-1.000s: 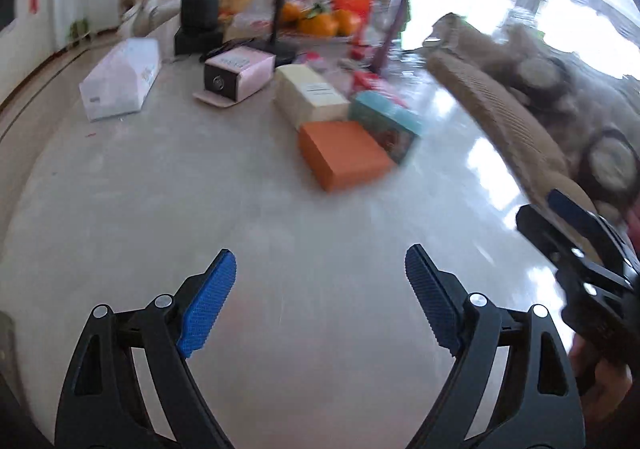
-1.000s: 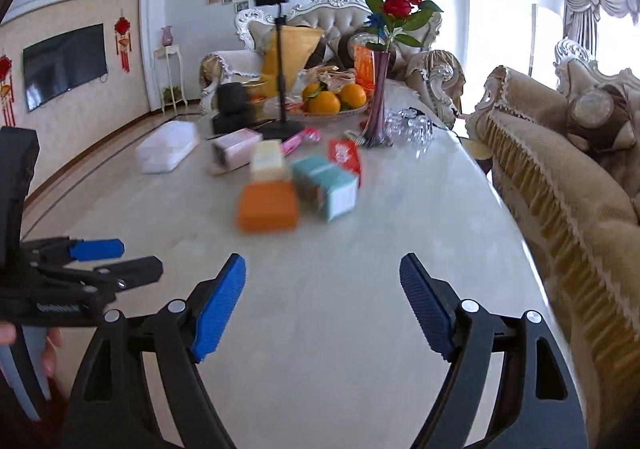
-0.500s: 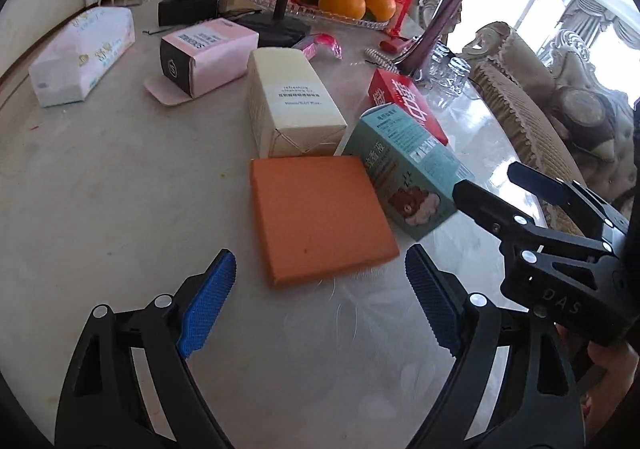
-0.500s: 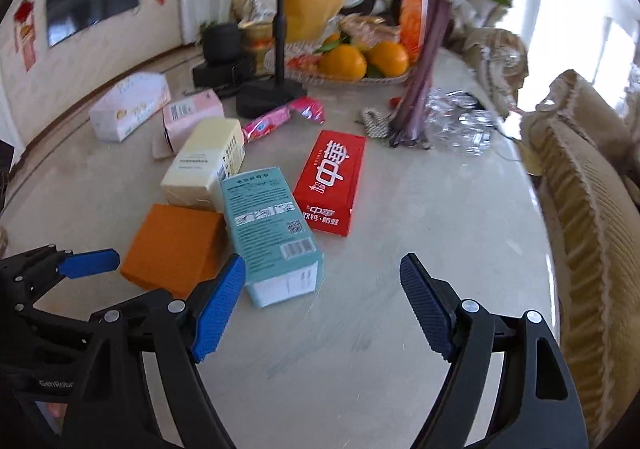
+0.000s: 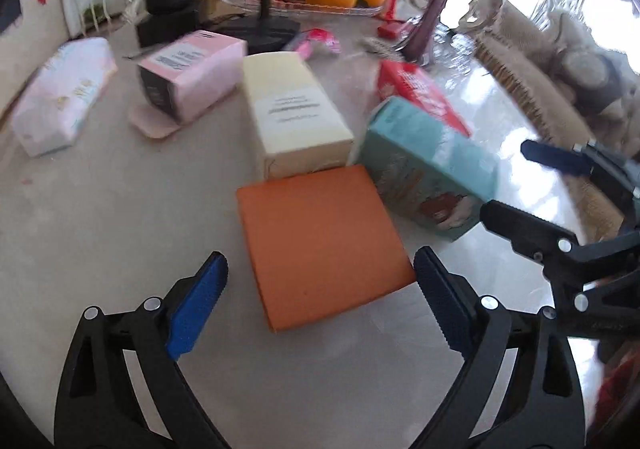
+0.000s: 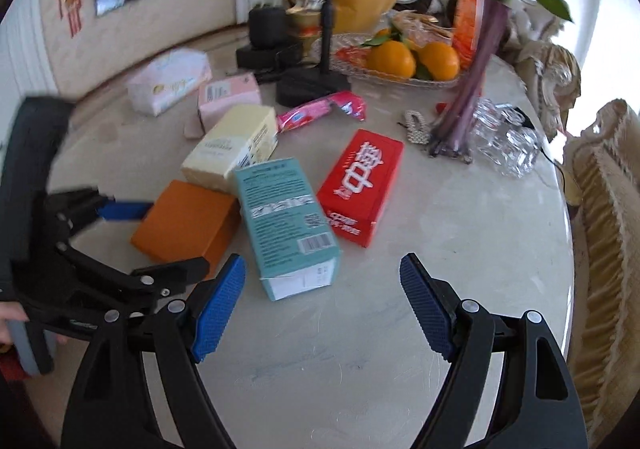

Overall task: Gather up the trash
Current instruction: 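Grasp the orange box with left tool while right tool grasps the teal box, then drop the orange box into the wastebasket with left tool while right tool drops the teal box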

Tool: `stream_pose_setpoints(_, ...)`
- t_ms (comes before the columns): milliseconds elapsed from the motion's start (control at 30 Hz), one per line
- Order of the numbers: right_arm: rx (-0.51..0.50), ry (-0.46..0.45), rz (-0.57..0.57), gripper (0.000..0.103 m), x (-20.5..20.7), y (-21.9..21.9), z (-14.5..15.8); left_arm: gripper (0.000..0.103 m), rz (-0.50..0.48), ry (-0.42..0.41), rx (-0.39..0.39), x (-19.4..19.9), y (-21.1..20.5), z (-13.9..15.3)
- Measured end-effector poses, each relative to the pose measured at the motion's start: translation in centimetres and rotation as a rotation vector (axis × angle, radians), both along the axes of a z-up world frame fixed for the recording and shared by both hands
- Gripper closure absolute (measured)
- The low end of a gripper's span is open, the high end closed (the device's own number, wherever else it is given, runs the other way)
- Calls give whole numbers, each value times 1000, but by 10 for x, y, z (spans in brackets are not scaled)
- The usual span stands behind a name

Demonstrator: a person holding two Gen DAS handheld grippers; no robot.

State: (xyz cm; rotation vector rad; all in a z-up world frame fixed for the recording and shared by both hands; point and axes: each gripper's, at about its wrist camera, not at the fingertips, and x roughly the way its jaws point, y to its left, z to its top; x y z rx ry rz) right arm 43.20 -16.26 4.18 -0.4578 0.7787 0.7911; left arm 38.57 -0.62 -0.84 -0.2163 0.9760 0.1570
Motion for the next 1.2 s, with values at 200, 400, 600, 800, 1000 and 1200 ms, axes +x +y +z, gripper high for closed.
stream_pose_setpoints(200, -73, -32, 59, 27, -4, 27, -14, 11, -21, 25, -13, -8, 20, -2)
stream_pose_setpoints(400, -109, -27, 40, 28, 6, 42, -31, 11, -19, 26, 25, 13, 11, 3)
stream_pose_setpoints(600, -78, -26, 13, 28, 13, 35, -38, 11, -19, 55, 42, 11, 17, -9)
stream_pose_setpoints(800, -37, 1, 8, 50, 8, 43, -33, 33, -90, 7, 87, -1, 23, -7)
stream_pose_setpoints(1000, 19, 59, -86, 54, -13, 36, -31, 33, -123, -41, 62, -23, 31, 0)
stream_pose_setpoints(1200, 169, 43, -192, 55, -82, 9, -6, 33, -214, -179, 58, -116, 32, 40)
